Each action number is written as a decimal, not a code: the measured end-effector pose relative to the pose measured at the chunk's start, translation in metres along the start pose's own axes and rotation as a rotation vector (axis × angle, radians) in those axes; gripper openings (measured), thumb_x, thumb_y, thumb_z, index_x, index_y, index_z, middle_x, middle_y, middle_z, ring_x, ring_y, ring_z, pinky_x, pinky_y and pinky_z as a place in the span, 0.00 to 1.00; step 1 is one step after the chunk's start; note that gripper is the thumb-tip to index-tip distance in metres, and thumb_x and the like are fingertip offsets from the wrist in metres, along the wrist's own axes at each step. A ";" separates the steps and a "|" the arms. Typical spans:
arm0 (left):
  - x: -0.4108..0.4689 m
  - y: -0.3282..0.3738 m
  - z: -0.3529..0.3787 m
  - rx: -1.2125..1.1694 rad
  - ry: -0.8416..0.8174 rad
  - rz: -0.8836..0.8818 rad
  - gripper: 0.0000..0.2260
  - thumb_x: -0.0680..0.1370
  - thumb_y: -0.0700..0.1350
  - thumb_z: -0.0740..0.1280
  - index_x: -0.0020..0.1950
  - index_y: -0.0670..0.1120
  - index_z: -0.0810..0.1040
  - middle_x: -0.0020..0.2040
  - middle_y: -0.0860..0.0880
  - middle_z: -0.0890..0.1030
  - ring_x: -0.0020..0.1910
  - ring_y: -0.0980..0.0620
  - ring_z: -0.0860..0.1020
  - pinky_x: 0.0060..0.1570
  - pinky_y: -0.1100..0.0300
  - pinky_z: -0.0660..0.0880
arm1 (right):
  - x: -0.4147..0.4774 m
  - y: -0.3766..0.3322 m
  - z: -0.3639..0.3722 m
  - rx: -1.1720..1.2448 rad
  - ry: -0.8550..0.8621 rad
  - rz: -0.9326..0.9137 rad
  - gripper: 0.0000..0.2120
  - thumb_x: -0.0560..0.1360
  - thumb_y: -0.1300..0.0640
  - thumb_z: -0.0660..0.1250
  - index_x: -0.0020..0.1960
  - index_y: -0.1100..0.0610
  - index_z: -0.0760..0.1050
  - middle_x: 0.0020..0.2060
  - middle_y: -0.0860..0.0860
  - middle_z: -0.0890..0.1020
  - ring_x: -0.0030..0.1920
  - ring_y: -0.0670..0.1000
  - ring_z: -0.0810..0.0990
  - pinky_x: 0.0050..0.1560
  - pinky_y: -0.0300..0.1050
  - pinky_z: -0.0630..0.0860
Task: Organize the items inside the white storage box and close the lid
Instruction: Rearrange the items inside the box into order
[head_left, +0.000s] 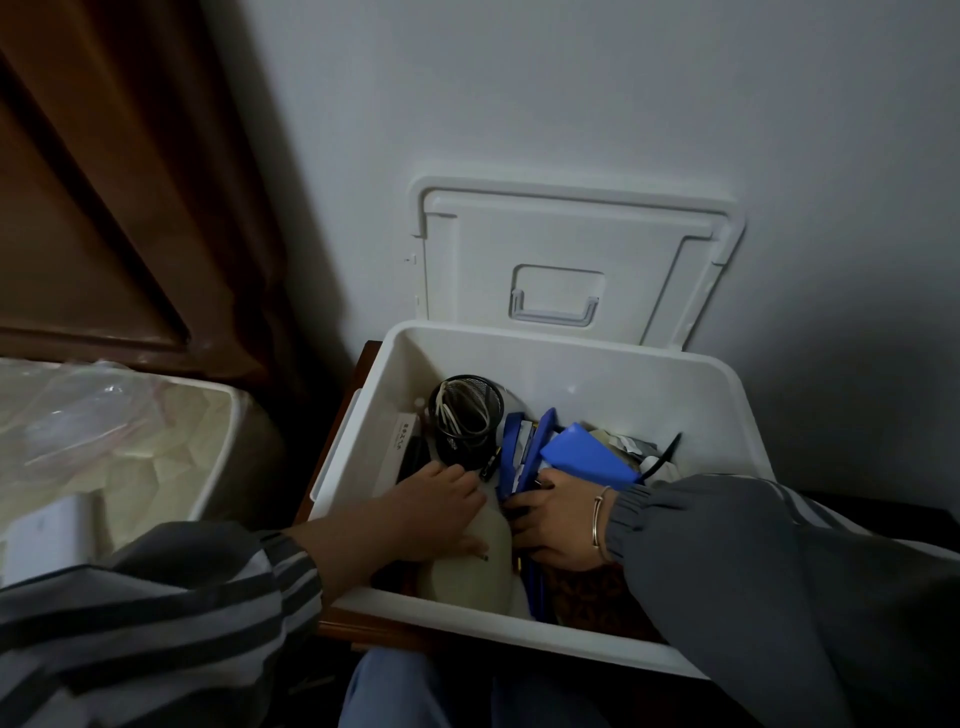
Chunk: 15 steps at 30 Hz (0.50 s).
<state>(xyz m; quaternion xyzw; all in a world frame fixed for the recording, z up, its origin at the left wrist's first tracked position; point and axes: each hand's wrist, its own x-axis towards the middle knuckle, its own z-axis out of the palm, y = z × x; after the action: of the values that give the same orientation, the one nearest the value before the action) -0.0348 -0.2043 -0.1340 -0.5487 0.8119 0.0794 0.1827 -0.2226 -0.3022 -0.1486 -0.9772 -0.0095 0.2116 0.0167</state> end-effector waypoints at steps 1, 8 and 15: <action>0.000 -0.001 0.001 -0.014 -0.011 0.008 0.29 0.79 0.64 0.51 0.71 0.44 0.64 0.68 0.43 0.69 0.66 0.45 0.66 0.65 0.51 0.61 | 0.000 0.000 0.001 0.021 0.000 0.012 0.17 0.80 0.51 0.55 0.66 0.49 0.71 0.68 0.44 0.72 0.73 0.48 0.59 0.63 0.52 0.58; 0.004 -0.010 0.003 -0.050 -0.063 -0.007 0.28 0.77 0.67 0.53 0.70 0.50 0.65 0.63 0.44 0.76 0.66 0.46 0.70 0.67 0.50 0.58 | 0.009 -0.010 0.005 0.275 0.090 0.153 0.17 0.80 0.52 0.57 0.53 0.61 0.81 0.58 0.56 0.79 0.65 0.55 0.72 0.60 0.53 0.70; 0.003 -0.011 0.001 -0.006 -0.069 -0.029 0.31 0.75 0.69 0.52 0.63 0.45 0.69 0.60 0.44 0.77 0.61 0.45 0.73 0.67 0.48 0.56 | 0.021 -0.035 0.005 0.541 0.293 0.599 0.33 0.65 0.30 0.65 0.59 0.53 0.69 0.53 0.51 0.74 0.53 0.51 0.71 0.54 0.47 0.67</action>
<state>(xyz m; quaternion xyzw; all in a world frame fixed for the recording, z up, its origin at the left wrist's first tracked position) -0.0259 -0.2107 -0.1356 -0.5581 0.7968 0.0981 0.2097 -0.2054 -0.2662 -0.1604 -0.9169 0.3330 0.0609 0.2112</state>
